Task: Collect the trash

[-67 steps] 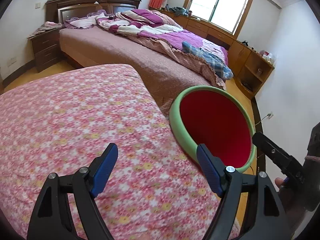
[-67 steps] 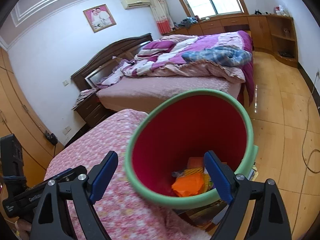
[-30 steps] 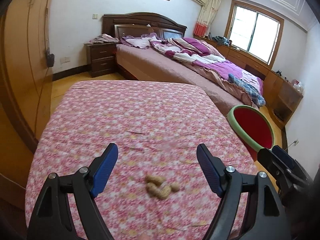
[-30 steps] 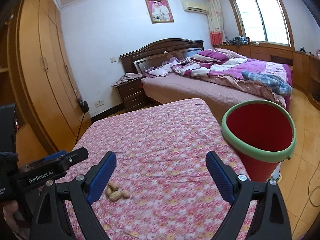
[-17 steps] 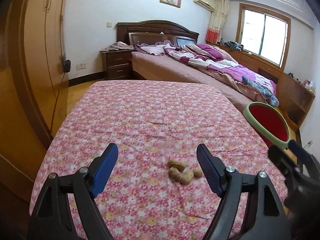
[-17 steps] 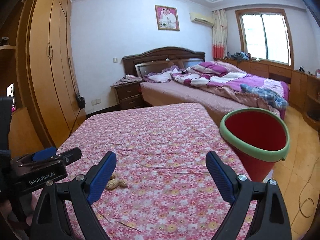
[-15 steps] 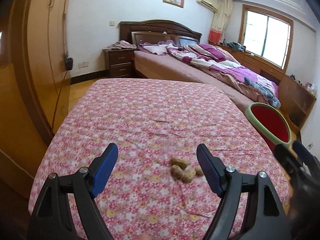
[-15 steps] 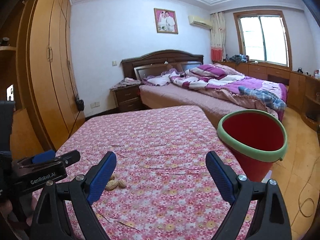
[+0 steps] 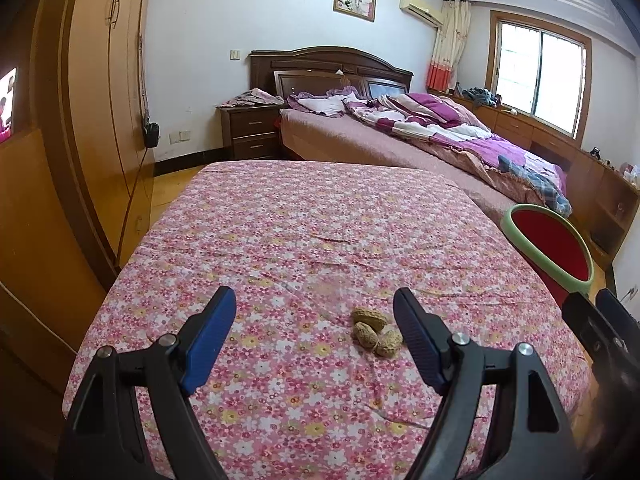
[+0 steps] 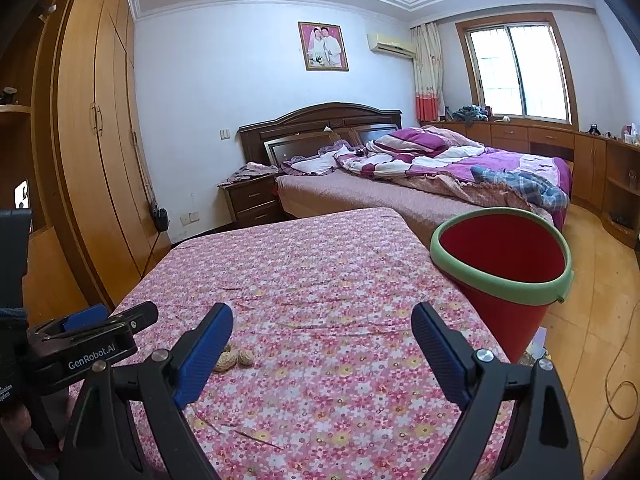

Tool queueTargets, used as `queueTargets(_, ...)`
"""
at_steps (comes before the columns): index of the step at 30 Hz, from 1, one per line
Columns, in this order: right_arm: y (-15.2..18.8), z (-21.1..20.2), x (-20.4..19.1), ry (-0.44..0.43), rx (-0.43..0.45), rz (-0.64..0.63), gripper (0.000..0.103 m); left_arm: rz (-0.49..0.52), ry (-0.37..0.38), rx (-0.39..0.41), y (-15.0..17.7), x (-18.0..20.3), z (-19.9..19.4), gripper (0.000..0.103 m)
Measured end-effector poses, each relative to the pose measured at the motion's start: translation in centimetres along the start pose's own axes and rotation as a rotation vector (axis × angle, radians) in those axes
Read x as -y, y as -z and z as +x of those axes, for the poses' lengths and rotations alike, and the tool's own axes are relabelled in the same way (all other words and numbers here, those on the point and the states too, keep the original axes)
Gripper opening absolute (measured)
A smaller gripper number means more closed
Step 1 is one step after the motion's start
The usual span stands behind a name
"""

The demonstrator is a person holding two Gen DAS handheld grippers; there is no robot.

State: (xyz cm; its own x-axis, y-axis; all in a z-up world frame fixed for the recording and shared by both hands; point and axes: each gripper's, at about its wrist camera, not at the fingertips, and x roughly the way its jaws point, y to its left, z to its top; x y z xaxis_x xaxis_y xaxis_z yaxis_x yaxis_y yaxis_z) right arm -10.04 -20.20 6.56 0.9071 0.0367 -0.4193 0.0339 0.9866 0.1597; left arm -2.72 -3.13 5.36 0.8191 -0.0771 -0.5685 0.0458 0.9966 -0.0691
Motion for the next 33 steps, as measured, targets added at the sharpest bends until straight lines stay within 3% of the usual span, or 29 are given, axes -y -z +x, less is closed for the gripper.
queueTargets(33, 0.37, 0.46, 0.53, 0.002, -0.027, 0.026, 0.093, 0.015, 0.01, 0.0, 0.44, 0.56, -0.07, 0.08)
